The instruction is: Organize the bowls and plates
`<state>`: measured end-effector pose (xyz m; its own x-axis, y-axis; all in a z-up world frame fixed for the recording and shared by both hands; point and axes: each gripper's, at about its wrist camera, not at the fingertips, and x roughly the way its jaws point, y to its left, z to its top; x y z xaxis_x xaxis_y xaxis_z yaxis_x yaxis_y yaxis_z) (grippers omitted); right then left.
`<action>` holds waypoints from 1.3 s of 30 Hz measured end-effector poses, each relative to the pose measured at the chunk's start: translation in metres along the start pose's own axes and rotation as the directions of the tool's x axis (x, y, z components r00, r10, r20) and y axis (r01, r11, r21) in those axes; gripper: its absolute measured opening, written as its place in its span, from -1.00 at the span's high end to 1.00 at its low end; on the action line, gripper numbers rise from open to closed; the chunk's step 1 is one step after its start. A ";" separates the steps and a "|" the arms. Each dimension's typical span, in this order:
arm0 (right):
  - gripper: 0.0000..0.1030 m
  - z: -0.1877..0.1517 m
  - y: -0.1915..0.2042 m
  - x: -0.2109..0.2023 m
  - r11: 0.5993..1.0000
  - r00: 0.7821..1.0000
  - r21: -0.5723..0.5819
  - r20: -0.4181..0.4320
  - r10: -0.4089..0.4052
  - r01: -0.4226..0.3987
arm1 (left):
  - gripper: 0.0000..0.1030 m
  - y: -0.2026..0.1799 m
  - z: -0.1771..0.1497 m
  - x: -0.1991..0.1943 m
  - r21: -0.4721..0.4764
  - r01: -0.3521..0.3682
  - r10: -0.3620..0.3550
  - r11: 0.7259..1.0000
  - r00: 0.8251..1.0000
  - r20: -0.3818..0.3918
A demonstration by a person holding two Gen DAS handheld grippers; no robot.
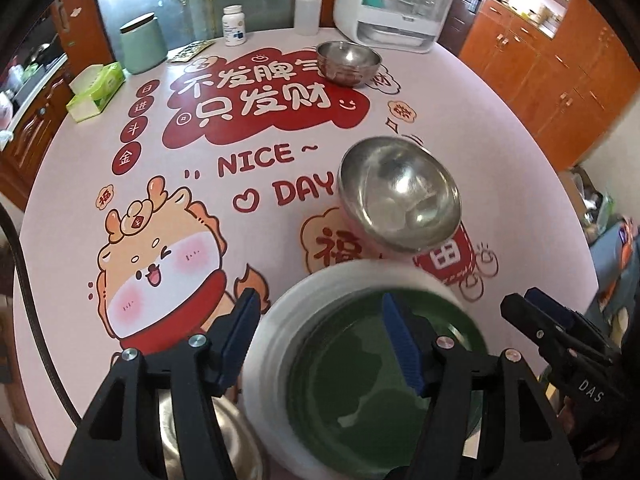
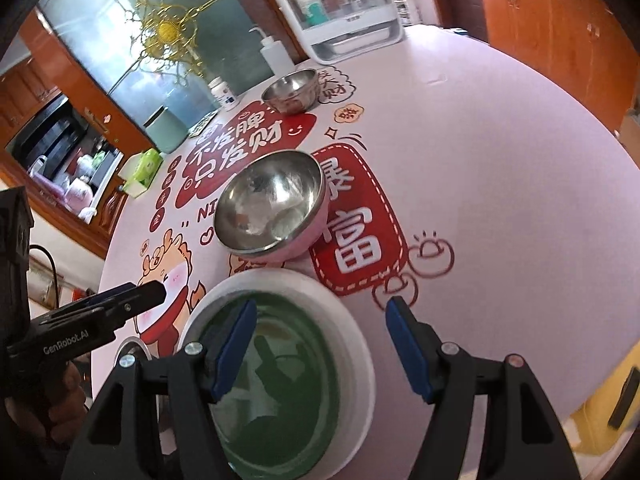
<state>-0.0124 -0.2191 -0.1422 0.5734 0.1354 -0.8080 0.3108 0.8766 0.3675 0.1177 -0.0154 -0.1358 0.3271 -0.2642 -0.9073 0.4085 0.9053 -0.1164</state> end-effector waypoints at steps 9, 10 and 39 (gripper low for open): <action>-0.31 0.041 -0.014 0.016 0.993 0.996 -0.084 -0.041 0.082 -0.085 | -0.23 -0.022 0.022 0.010 -0.095 -0.062 0.064 0.994 0.998 0.024; -0.31 0.047 -0.014 0.019 0.990 0.994 -0.096 -0.048 0.095 -0.099 | -0.23 -0.024 0.024 0.011 -0.104 -0.068 0.071 0.992 0.997 0.025; 0.00 0.088 -0.013 0.097 0.942 0.943 -0.200 -0.253 0.217 -0.271 | -0.04 -0.027 0.047 0.079 -0.322 -0.128 0.099 0.938 0.989 -0.106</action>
<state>0.1061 -0.2576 -0.1849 0.4161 0.4348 -0.7986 -0.0142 0.8812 0.4725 0.1728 -0.0763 -0.1850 0.2736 -0.1369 -0.9521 0.0668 0.9901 -0.1232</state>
